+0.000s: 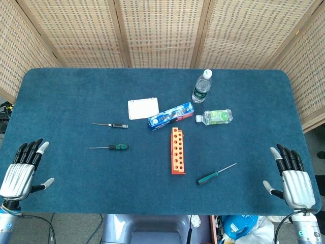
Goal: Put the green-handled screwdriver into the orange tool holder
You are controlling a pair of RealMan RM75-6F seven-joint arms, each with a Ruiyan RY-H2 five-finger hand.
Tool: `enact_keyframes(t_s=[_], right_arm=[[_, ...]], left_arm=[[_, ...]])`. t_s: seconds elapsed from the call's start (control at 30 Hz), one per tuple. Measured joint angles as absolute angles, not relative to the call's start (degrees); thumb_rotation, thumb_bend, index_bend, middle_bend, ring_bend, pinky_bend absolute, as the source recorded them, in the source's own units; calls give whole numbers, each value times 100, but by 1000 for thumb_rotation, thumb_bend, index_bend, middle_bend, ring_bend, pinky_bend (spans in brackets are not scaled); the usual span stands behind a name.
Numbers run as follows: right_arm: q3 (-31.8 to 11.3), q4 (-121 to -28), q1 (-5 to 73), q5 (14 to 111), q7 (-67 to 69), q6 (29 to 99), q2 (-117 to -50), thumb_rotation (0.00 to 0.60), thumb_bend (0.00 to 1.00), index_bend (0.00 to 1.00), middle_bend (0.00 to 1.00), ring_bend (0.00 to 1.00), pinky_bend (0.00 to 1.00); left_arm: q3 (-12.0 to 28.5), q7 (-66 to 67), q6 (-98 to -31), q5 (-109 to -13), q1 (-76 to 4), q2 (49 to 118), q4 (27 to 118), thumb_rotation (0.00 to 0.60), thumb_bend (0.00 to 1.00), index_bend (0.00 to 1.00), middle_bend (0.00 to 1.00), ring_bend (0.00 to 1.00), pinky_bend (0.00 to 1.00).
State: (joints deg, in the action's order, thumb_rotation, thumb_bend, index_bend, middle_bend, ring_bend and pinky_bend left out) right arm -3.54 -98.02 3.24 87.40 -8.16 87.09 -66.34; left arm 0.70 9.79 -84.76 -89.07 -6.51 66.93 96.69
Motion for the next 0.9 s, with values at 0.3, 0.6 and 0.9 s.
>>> enact_keyframes(t_s=[0.3, 0.6, 0.9], right_arm=[[-350, -9800, 319, 8748, -804, 8716, -6632, 600, 186, 0, 0, 0, 0], [-336, -9848, 332, 8787, -774, 8696, -6614, 600, 186, 0, 0, 0, 0], [-308, -9863, 348, 8882, -663, 8687, -6600, 600, 186, 0, 0, 0, 0]], left_arm=[[69, 961, -8483, -8914, -648, 6681, 9674, 600, 0, 0, 0, 0, 0], [92, 893, -8504, -8925, -655, 6660, 9674, 600, 0, 0, 0, 0, 0], [82, 914, -8502, -8920, -647, 6653, 9687, 600, 0, 0, 0, 0, 0]])
